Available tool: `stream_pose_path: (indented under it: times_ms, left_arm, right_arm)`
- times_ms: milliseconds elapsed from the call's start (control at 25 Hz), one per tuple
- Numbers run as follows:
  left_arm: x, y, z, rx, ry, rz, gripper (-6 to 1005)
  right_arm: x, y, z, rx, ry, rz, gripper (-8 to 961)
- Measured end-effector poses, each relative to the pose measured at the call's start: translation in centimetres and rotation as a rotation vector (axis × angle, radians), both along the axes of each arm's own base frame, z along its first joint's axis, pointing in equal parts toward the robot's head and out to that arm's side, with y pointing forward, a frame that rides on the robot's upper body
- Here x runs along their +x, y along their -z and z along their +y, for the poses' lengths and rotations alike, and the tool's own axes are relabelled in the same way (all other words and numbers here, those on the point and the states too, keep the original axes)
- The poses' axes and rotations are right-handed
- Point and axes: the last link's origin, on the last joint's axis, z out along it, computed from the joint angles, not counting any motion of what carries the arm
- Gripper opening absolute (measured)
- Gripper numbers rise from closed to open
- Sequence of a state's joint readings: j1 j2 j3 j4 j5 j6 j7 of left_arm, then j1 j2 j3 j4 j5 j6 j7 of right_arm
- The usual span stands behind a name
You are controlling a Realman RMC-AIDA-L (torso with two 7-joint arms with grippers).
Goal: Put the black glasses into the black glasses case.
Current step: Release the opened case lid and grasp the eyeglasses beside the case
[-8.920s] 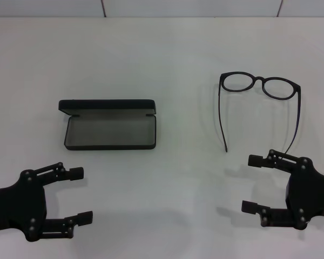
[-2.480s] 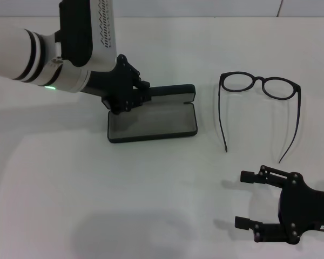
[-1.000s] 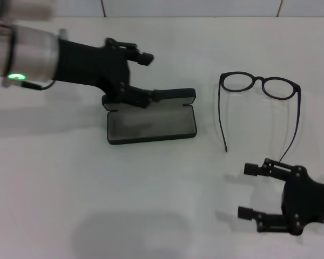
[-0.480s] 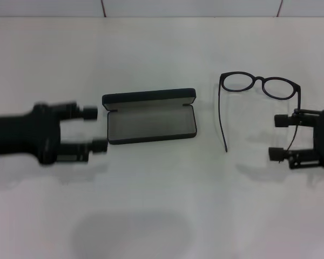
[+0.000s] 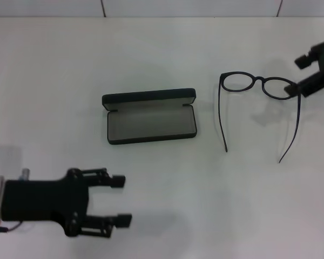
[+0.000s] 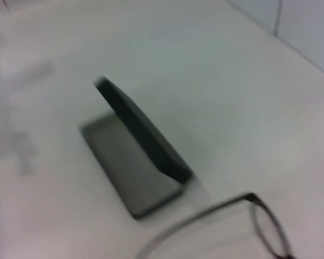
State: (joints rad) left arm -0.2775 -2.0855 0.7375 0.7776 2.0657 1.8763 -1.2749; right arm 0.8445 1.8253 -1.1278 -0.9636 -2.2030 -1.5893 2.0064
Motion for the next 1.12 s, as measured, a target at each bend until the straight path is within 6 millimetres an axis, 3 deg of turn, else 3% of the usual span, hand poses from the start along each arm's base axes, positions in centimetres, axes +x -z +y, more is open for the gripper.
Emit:
stream_pose_path:
  times_ms: [160,400,680,1120]
  left_arm:
    - [0.2,1.6,-0.4,-0.046,0.032,-0.011,813]
    - [0.0,2.8,0.0,-0.047,0.047,0.022,812]
    - [0.1,2.9,0.3,-0.050,0.051,0.026,811]
    - [0.0,2.9,0.3,-0.055,0.043,0.026,809]
  right_arm:
    - [-2.0,0.9,1.9,0.032,-0.036,-0.171,837]
    - [-2.5,4.0,3.7,0.037,-0.098,-0.331,837]
    - [-2.3,7.0,4.5,0.053,-0.225,-0.351,837]
    - [-0.6,10.1,4.7,0.092,-0.256,-0.349,837]
